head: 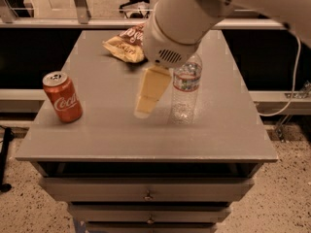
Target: Knock coke can over
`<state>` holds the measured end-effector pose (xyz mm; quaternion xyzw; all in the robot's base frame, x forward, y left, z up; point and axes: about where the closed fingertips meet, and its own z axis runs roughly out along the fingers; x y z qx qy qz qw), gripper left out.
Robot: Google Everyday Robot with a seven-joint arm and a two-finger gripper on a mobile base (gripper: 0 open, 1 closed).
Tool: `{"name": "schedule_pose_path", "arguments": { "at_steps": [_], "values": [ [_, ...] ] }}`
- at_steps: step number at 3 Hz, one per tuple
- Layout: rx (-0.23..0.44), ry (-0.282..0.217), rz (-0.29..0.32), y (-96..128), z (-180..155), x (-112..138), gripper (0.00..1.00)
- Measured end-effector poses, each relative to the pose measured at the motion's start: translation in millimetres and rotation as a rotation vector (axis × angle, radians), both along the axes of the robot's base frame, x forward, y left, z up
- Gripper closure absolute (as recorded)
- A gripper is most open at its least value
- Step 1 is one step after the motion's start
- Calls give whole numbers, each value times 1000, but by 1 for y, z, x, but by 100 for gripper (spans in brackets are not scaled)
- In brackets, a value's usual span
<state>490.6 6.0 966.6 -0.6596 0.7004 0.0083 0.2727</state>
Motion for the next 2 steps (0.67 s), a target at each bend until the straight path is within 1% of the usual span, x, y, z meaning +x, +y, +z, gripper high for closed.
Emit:
{"name": "schedule_pose_path", "arguments": {
  "at_steps": [1,2],
  "values": [
    [91,72,38,50,-26,7,0],
    [92,71,38,51,-26,7,0]
  ]
}}
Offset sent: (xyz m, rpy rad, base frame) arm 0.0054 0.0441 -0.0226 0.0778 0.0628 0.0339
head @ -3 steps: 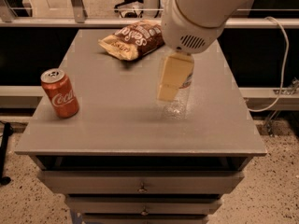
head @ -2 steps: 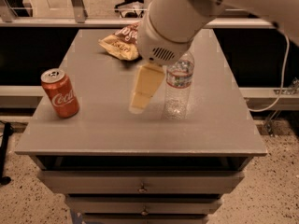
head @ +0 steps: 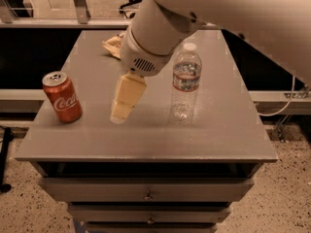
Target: Knock coke can over
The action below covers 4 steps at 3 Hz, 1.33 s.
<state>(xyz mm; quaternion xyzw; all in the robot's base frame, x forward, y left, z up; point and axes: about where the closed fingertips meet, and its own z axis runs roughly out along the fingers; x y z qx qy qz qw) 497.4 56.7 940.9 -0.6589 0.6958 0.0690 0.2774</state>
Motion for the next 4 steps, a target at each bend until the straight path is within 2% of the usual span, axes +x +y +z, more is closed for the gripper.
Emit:
{"name": "schedule_pose_path", "arguments": {
  "at_steps": [2,4],
  "values": [
    [113,27,83,72,-44,33,0],
    [176,53,88,126,-56,56,0]
  ]
}}
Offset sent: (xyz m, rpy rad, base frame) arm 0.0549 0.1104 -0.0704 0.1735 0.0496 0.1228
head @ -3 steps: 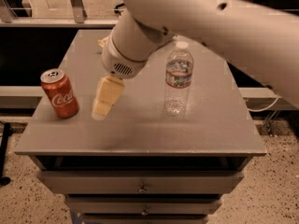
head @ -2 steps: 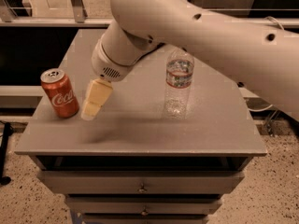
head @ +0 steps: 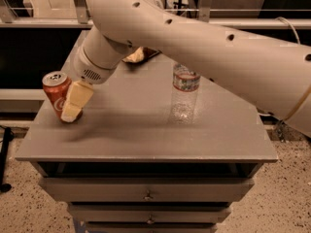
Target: Knock coke can over
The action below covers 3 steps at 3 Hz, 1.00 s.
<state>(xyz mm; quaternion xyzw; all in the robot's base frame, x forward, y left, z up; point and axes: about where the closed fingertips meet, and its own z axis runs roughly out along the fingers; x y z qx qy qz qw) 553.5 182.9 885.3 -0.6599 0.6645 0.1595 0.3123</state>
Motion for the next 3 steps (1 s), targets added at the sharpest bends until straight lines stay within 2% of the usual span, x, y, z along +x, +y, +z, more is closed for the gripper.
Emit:
{"name": "schedule_pose_path", "arguments": {
  "at_steps": [1,2,3],
  "values": [
    [42,57,-34,21,0,8,0],
    [83,122,-66,26,-4,7,0],
    [135,183,-92,29,-8,3,25]
  ]
}}
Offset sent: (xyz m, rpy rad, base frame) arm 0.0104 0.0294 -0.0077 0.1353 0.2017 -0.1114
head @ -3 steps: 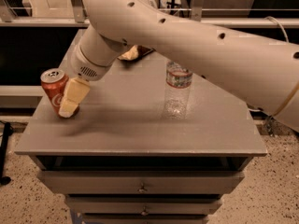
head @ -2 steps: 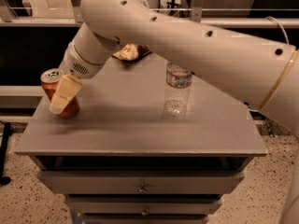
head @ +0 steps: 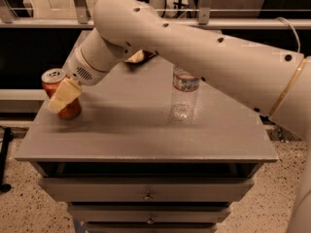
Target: Knock coke can over
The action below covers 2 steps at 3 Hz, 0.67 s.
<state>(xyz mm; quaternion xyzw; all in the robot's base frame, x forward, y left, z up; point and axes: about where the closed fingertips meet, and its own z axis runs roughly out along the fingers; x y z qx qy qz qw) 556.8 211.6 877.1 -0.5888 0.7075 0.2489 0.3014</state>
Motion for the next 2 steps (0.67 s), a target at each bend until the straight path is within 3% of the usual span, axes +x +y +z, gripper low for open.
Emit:
{"name": "schedule_pose_path", "arguments": {
  "at_steps": [2],
  "values": [
    [24,15,-42,-8,4,1,70]
  ]
}}
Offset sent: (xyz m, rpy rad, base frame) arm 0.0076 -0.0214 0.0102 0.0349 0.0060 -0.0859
